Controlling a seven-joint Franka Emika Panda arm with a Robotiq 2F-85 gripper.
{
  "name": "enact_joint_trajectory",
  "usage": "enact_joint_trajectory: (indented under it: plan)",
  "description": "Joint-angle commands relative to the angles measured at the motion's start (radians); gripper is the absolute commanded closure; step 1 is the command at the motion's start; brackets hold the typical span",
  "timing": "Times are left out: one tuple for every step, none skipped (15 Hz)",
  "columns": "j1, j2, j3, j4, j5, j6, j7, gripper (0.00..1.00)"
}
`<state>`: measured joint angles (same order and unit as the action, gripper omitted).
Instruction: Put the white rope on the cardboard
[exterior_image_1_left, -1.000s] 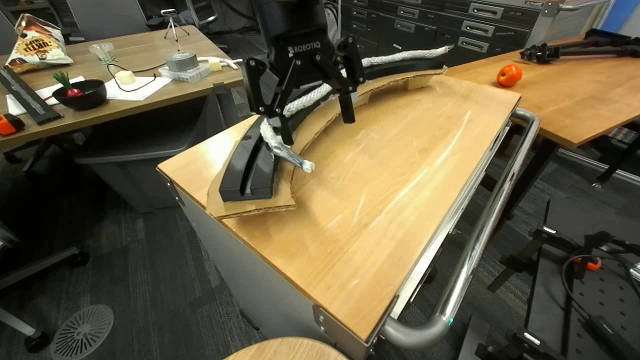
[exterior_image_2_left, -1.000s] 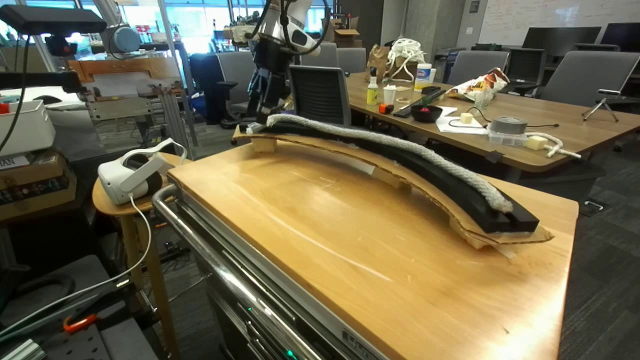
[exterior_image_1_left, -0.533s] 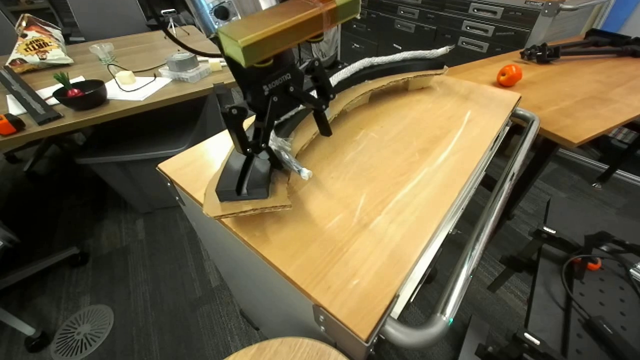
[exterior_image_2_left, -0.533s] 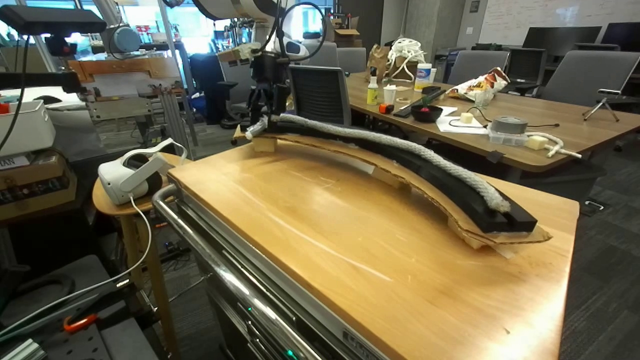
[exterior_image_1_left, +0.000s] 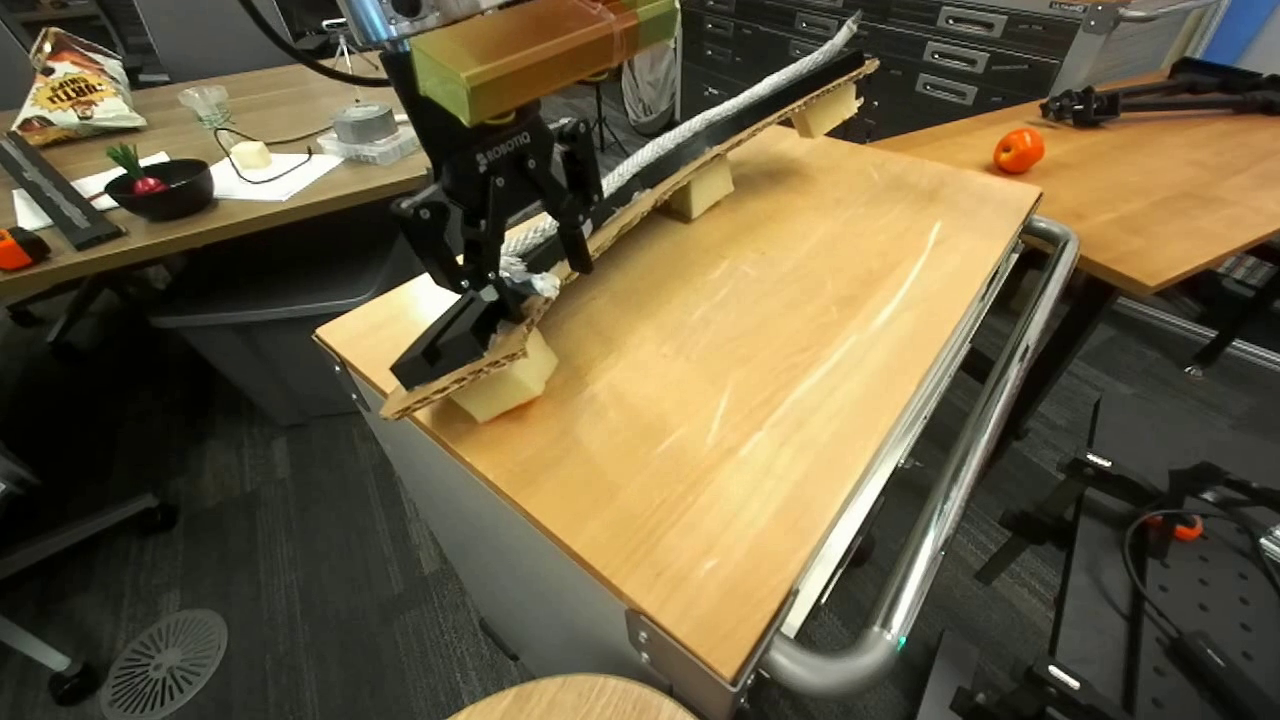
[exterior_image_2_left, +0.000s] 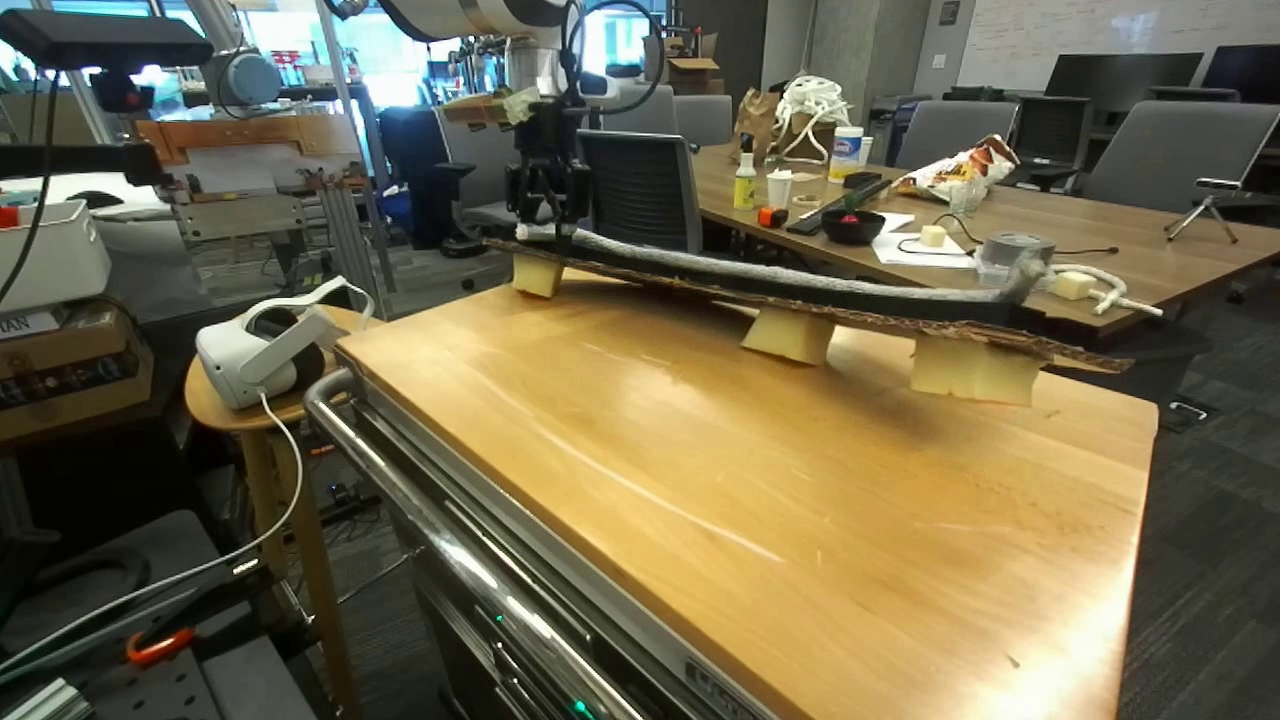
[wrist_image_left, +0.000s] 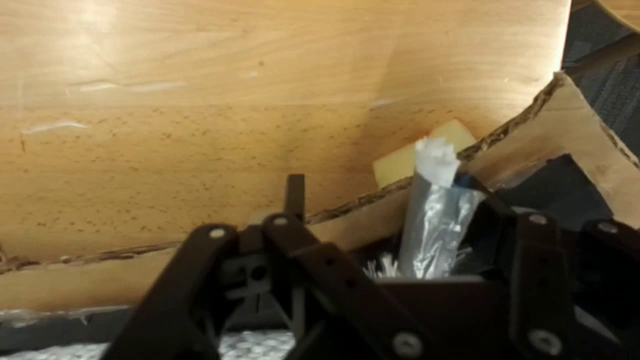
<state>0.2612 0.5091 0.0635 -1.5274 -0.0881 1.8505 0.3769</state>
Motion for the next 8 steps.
enact_joint_trajectory:
  plan:
    - [-0.027, -0.006, 0.021, -0.022, 0.044, 0.076, -0.079, 0.58]
    - [-0.032, -0.008, 0.025, -0.028, 0.062, 0.086, -0.098, 0.65]
    - [-0.037, -0.009, 0.027, -0.033, 0.076, 0.092, -0.119, 0.73]
    - [-0.044, -0.011, 0.032, -0.039, 0.093, 0.102, -0.143, 0.80]
    - [-0.048, -0.013, 0.033, -0.042, 0.104, 0.107, -0.157, 0.88]
    - [-0.054, -0.016, 0.036, -0.046, 0.118, 0.114, -0.177, 0.95]
    - [-0.059, -0.021, 0.038, -0.049, 0.131, 0.111, -0.190, 0.98]
    - [-0.067, -0.025, 0.041, -0.052, 0.149, 0.109, -0.202, 1.00]
